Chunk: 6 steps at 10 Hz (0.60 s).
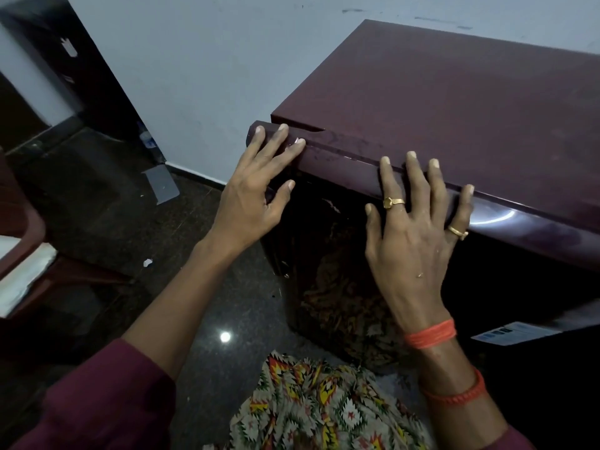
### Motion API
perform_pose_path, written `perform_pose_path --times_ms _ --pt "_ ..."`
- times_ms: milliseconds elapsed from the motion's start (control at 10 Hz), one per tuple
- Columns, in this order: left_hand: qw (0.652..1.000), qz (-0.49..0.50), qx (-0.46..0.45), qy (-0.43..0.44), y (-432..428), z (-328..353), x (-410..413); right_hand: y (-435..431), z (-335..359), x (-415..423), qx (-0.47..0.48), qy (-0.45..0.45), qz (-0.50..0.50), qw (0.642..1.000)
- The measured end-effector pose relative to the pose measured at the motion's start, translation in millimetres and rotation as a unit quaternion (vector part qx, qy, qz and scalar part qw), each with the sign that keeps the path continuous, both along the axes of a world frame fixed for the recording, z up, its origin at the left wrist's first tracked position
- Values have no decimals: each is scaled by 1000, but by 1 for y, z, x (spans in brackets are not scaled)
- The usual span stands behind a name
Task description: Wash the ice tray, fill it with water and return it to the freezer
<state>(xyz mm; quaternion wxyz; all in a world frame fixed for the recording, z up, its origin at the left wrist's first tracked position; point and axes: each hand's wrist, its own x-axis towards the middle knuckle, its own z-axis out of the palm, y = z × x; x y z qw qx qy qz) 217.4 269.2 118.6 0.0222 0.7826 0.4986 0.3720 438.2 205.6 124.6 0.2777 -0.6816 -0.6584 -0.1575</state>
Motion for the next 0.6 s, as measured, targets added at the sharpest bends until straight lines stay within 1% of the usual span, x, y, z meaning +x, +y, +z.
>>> perform_pose_path --times_ms 100,300,400,500,600 --pt "1000 12 -8 6 -3 0 1 1 -3 -2 7 -10 -6 1000" --pt "997 31 -41 59 -16 2 -2 0 -4 -6 -12 4 -6 1000" --pt "996 47 -50 50 -28 -3 -14 -6 -3 -14 -26 16 17 999" --pt "994 81 -59 36 -50 -18 -40 -15 -10 -32 -24 29 58 998" --pt "990 128 -67 -5 -80 -30 -68 -26 -18 -63 -21 65 155 986"
